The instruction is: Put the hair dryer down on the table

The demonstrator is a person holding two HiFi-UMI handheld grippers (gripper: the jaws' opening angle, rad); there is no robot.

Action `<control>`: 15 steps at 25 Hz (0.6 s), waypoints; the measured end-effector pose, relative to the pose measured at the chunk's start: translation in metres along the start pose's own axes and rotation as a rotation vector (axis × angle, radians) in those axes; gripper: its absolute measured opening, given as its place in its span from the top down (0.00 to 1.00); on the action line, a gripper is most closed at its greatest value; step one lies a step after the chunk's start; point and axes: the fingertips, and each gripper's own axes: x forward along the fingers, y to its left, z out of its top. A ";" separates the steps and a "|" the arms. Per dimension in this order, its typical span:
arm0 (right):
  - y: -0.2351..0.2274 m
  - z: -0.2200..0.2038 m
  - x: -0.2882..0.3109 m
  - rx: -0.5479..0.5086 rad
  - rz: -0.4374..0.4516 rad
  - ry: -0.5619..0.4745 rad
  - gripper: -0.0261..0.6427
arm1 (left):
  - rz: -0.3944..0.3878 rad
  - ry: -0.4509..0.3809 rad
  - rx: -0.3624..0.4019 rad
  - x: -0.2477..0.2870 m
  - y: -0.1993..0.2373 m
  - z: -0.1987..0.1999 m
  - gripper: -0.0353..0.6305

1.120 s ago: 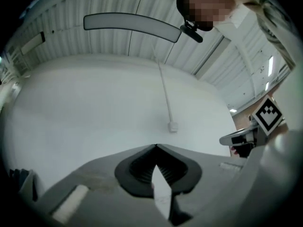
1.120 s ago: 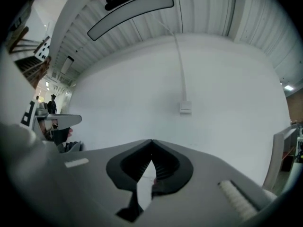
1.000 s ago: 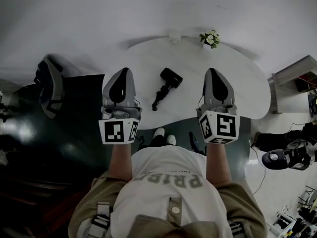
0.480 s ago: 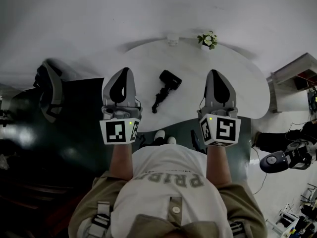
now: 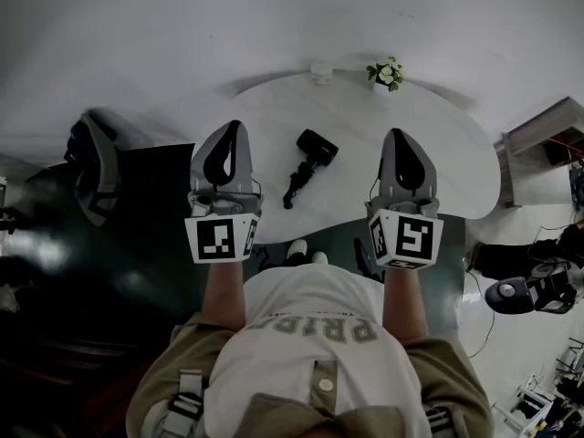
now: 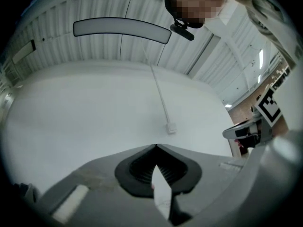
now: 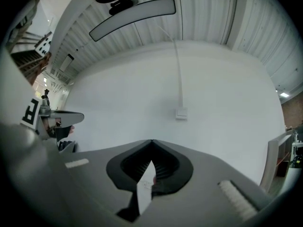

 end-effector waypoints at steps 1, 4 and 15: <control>0.001 0.000 0.000 -0.002 0.002 -0.002 0.96 | -0.002 0.010 -0.010 0.001 0.000 -0.002 0.94; 0.002 -0.001 -0.001 -0.023 0.006 0.001 0.96 | -0.002 0.043 -0.025 0.003 0.002 -0.008 0.94; -0.004 0.003 -0.003 -0.048 -0.012 0.007 0.96 | -0.008 0.102 -0.039 0.000 0.002 -0.021 0.94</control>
